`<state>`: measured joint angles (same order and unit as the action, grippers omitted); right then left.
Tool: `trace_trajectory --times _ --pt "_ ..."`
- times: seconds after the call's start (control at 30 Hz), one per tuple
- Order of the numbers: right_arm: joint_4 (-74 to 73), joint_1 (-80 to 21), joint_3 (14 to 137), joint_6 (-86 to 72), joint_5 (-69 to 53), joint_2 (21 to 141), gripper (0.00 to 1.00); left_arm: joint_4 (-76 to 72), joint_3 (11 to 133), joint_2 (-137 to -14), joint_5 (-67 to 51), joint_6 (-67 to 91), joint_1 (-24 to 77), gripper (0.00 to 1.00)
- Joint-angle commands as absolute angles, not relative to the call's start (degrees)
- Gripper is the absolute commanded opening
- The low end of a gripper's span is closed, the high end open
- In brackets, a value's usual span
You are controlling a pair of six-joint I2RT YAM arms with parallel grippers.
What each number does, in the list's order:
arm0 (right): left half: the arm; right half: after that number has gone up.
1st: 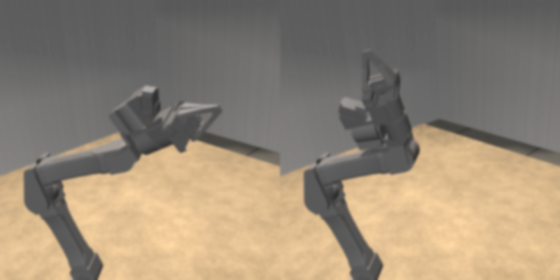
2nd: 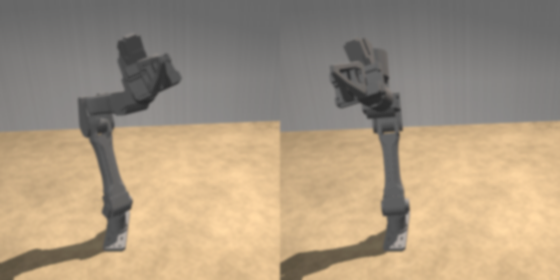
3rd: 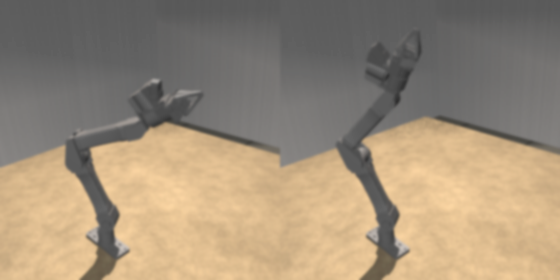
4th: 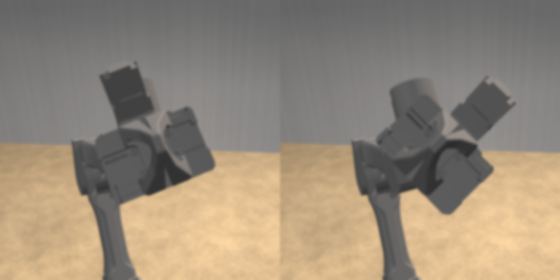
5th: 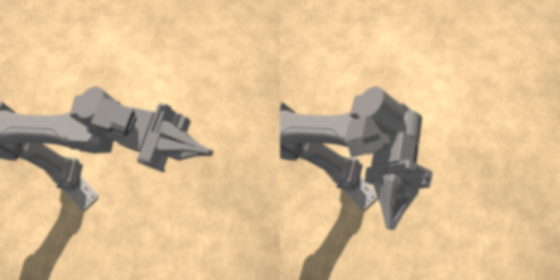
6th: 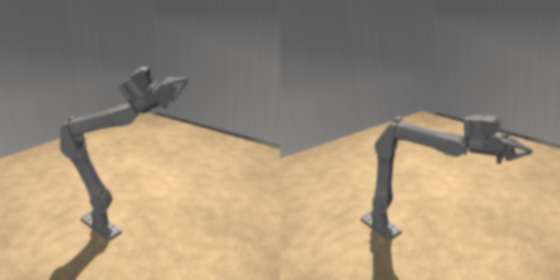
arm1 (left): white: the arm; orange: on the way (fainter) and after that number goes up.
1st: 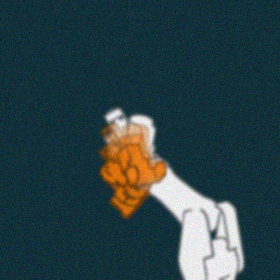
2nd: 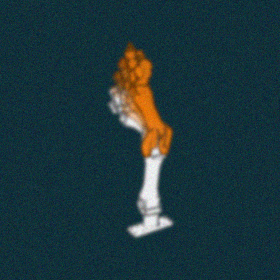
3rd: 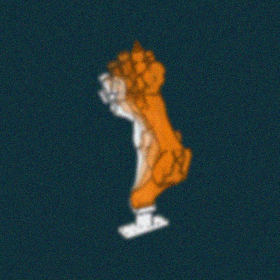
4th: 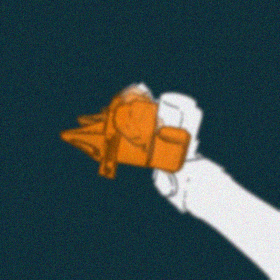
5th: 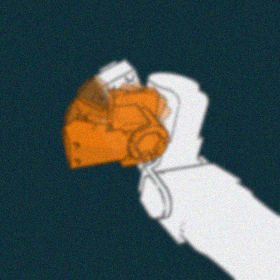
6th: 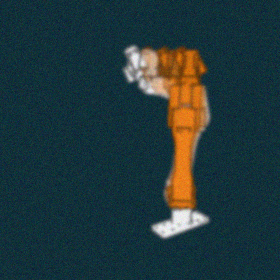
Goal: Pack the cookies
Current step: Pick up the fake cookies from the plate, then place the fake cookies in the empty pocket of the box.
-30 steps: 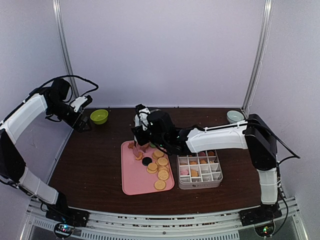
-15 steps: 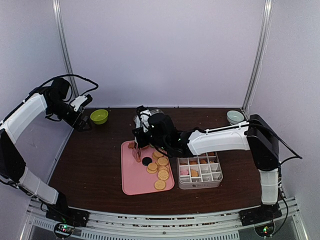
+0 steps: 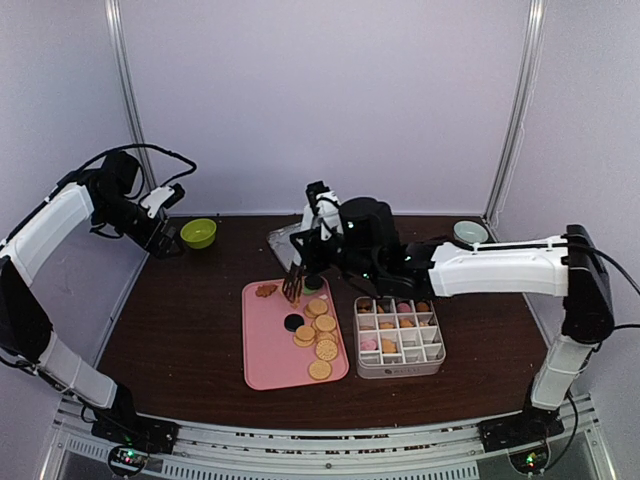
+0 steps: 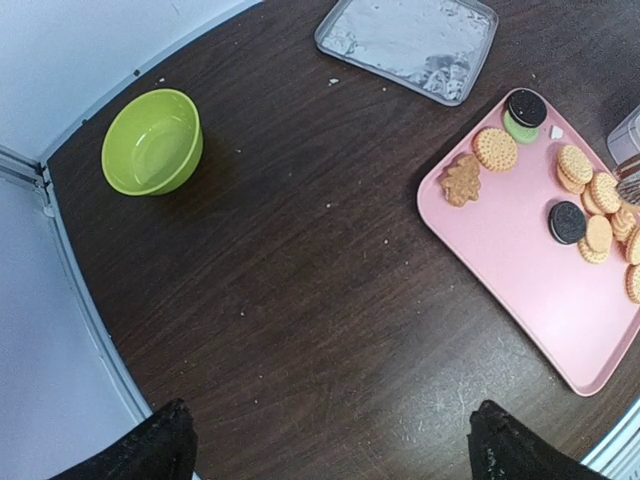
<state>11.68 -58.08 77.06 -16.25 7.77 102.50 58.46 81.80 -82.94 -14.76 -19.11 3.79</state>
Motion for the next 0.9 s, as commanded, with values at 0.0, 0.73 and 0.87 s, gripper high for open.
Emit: trace_trajectory --times 0.0,0.73,0.87 --pt "10.04 -56.77 70.98 -14.12 12.31 89.61 0.00 58.53 83.97 -83.47 -15.30 -19.13 3.90 0.98" --pt "-16.64 -57.00 47.48 -17.13 19.11 56.53 0.00 63.01 85.68 -86.93 -20.22 -22.61 3.94 0.98" --pt "-16.91 -57.00 45.41 -16.43 20.82 55.19 0.00 63.59 85.58 -86.96 -20.95 -22.85 3.95 0.98"
